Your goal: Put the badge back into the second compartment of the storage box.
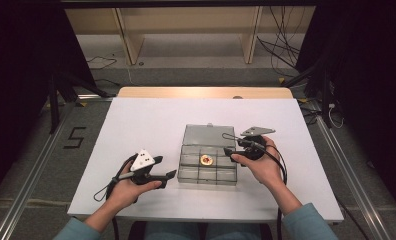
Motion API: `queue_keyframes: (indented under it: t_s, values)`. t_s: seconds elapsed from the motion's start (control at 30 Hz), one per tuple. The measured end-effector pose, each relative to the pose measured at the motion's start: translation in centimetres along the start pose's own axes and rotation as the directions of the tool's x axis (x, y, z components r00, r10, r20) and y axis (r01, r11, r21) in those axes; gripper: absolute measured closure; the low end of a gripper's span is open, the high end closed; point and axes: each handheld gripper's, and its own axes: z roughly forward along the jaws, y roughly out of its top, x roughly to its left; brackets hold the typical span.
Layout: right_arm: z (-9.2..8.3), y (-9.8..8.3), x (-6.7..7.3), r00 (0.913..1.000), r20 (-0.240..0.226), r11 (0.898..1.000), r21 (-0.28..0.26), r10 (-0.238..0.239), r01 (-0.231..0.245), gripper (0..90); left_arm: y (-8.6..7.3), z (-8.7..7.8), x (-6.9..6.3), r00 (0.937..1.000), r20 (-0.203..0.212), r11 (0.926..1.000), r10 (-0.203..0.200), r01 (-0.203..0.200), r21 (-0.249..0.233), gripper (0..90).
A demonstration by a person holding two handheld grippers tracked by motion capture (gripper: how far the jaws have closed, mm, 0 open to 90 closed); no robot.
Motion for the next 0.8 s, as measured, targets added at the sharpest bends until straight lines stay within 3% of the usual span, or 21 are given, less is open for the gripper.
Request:
queue_keyframes:
  t_s: [0.47,0.8]
  values:
    - [-1.5,-0.4,-1.4,0.9985,0.029,0.999,-0.027,0.047,-0.046,34.2,0.0,0.0,0.1,0.9999,0.011,1.0000,-0.004,0.004,-0.003,27.3]
    - [-1.4,-0.3,-1.5,0.9986,0.026,0.998,-0.031,0.046,-0.046,33.9,0.0,0.0,0.2,0.9999,0.012,1.0000,-0.004,0.003,0.001,27.3]
